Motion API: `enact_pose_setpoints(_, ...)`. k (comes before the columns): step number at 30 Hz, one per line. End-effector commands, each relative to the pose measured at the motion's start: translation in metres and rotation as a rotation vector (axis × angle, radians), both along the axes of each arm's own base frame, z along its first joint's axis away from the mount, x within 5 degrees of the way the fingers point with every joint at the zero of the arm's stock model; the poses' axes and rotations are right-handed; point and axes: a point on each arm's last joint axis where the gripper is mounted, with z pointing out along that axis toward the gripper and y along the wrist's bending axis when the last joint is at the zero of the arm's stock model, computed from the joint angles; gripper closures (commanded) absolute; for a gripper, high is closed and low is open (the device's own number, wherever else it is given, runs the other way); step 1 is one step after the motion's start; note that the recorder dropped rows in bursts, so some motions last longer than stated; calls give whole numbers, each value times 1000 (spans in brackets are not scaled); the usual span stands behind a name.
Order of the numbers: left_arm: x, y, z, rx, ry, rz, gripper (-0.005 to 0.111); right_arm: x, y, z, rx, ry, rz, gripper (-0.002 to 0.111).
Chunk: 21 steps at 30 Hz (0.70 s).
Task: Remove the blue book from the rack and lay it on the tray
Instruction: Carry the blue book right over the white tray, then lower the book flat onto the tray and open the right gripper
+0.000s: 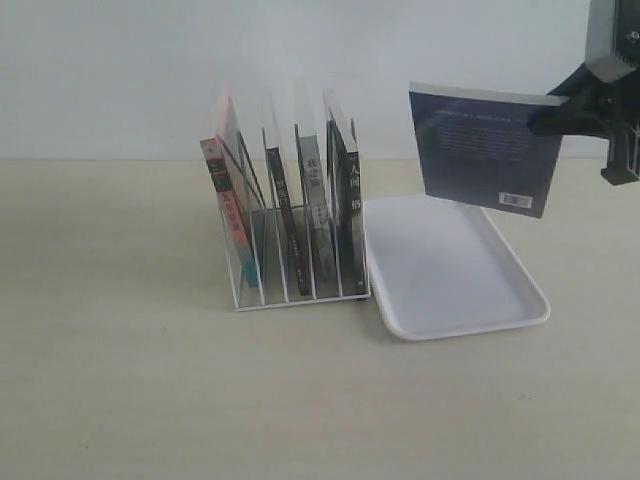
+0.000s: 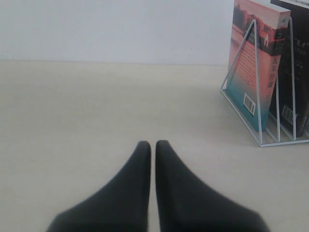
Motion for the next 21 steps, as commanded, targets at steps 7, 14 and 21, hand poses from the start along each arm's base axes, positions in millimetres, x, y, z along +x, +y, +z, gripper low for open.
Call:
enact_pose_setpoints(7,0,0,1,-4,-8,2,103,36,32,-22,0,-40,-47,109)
enact_pose_setpoints(14,0,0,1,-4,-8,2,103,38,36,-40,35,42,5,109)
enact_pose_setpoints(21,0,0,1,-4,-8,2,103,33,40,-40,85,107,25,88)
